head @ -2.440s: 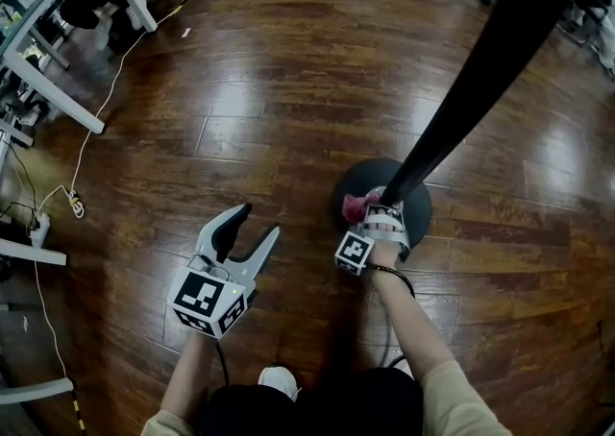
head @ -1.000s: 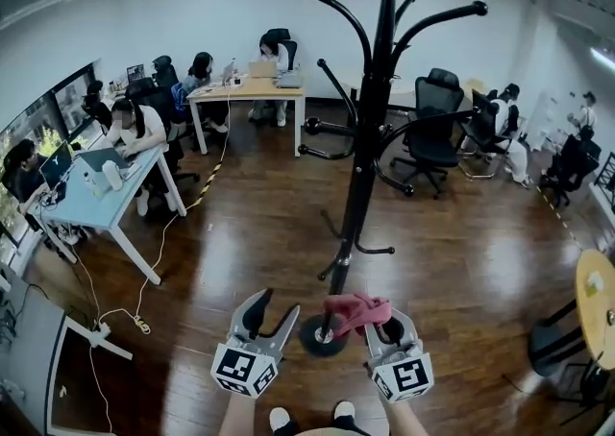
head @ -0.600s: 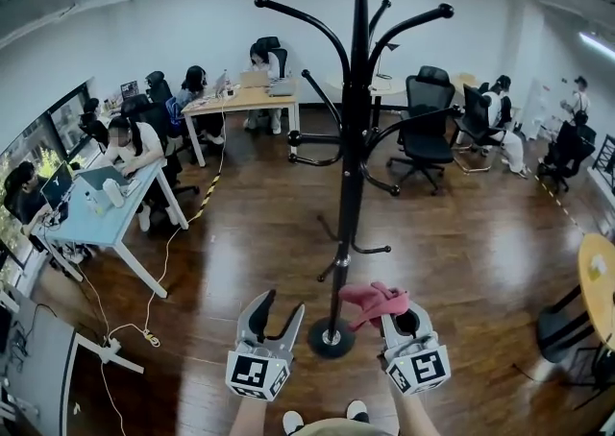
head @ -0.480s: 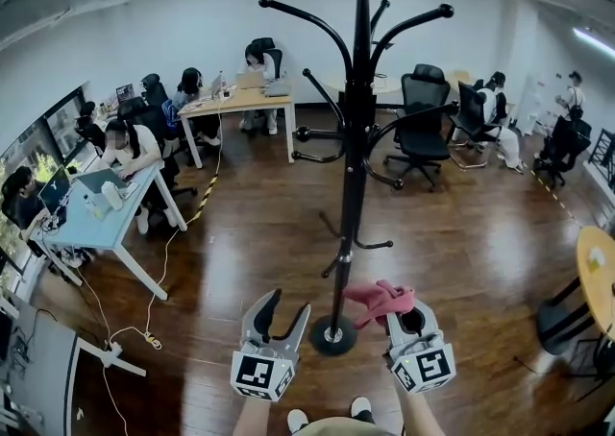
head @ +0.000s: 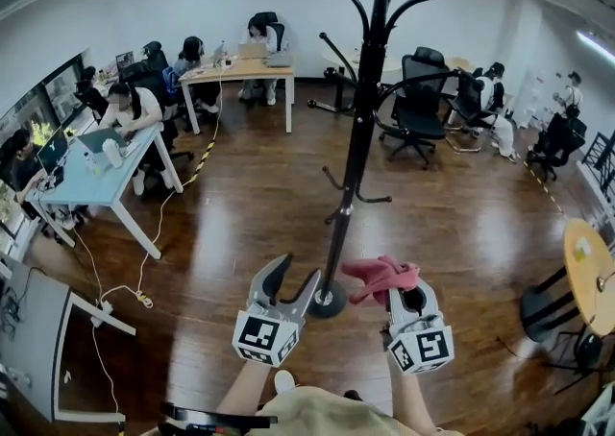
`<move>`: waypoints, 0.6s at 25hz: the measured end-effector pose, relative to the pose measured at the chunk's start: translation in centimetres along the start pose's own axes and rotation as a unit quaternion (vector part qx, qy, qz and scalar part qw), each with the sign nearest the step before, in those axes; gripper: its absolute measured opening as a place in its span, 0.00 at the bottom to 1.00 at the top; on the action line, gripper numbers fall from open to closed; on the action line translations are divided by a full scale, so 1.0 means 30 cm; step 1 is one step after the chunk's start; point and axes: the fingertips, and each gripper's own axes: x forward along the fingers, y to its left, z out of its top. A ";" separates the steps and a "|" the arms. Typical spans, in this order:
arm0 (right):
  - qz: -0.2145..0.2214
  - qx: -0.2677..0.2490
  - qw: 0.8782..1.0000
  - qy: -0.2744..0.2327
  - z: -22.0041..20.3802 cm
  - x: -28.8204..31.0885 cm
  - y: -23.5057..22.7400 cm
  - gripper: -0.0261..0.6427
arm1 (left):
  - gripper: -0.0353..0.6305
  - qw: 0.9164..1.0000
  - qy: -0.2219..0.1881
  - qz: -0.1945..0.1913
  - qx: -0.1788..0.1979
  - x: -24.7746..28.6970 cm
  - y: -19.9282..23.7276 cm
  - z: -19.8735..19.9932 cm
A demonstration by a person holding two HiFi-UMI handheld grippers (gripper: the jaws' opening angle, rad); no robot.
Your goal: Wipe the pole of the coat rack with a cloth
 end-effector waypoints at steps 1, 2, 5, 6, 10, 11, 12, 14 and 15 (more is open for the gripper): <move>0.005 0.003 1.000 -0.006 0.012 -0.015 -0.012 0.11 | 0.36 1.000 -0.009 0.000 0.002 0.006 -0.026 0.011; 0.012 0.005 1.000 -0.009 0.021 -0.038 -0.022 0.11 | 0.37 1.000 -0.014 0.000 0.006 0.007 -0.063 0.019; 0.033 0.011 0.999 0.002 0.011 -0.143 -0.056 0.11 | 0.37 1.000 -0.008 0.016 0.005 -0.022 -0.179 0.014; 0.038 0.017 0.999 0.009 0.002 -0.176 -0.068 0.11 | 0.37 1.000 -0.004 0.027 -0.001 -0.038 -0.206 0.009; 0.052 0.027 0.998 0.033 -0.014 -0.289 -0.125 0.11 | 0.36 0.998 0.004 0.063 -0.015 -0.106 -0.312 0.015; 0.054 0.027 0.997 0.038 -0.018 -0.315 -0.136 0.11 | 0.36 0.997 0.007 0.069 -0.014 -0.128 -0.335 0.012; 0.055 0.026 0.997 0.039 -0.019 -0.335 -0.144 0.11 | 0.36 0.997 0.009 0.076 -0.012 -0.149 -0.351 0.008; 0.058 0.017 0.998 0.036 -0.005 -0.358 -0.150 0.11 | 0.36 0.996 0.012 0.088 -0.004 -0.183 -0.361 0.014; 0.058 0.012 0.998 0.034 0.006 -0.367 -0.151 0.11 | 0.36 0.996 0.011 0.091 0.000 -0.195 -0.362 0.023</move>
